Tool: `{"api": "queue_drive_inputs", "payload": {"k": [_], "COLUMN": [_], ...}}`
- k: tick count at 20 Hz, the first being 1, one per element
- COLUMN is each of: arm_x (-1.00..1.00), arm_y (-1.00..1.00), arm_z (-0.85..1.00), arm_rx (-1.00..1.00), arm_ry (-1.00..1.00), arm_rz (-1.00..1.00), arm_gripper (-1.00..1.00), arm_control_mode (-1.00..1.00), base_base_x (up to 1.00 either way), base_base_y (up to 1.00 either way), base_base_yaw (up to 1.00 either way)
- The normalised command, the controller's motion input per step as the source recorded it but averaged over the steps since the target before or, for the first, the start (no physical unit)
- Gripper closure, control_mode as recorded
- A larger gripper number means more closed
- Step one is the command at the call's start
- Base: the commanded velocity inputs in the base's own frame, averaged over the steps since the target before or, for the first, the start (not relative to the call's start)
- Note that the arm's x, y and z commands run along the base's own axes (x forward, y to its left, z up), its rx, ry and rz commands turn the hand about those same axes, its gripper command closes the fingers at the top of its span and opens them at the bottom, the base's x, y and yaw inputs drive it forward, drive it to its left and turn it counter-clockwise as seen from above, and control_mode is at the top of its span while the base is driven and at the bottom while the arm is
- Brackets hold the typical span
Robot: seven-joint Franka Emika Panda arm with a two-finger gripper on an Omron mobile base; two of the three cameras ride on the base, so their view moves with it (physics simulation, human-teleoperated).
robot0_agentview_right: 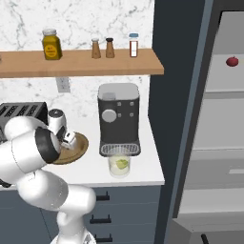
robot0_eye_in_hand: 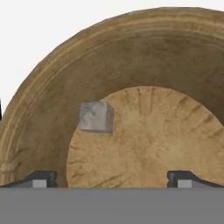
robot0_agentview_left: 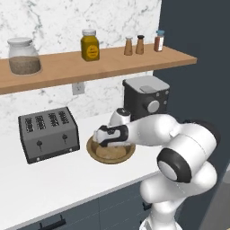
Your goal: Grab a lemon wedge from the fridge and one ice cube from the ice bowl, and put them in the glass of lemonade.
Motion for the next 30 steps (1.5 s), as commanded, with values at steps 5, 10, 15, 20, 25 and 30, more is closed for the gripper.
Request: {"api": "queue_drive_inputs", "payload": {"k": [5, 10, 15, 20, 25, 30], "arm_x": [0.24, 0.21, 0.21, 0.20, 0.12, 0.03], "arm_y": [0.04, 0.07, 0.12, 0.14, 0.12, 0.18], "arm_z": [-0.22, -0.22, -0.22, -0.17, -0.16, -0.17], "arm_rx": [0.00, 0.00, 0.00, 0.00, 0.00, 0.00], "arm_ry": [0.02, 0.02, 0.03, 0.03, 0.03, 0.02], "arm_rz": [0.00, 0.00, 0.00, 0.00, 0.00, 0.00], "arm_gripper": [-1.00, -1.00, -1.00, 1.00, 1.00, 1.00], "arm_control_mode": [-1.00, -1.00, -1.00, -1.00, -1.00, -1.00], "base_base_x": [0.00, 0.00, 0.00, 0.00, 0.00, 0.00], "base_base_y": [0.00, 0.00, 0.00, 0.00, 0.00, 0.00], "base_base_yaw": [0.00, 0.00, 0.00, 0.00, 0.00, 0.00]}}
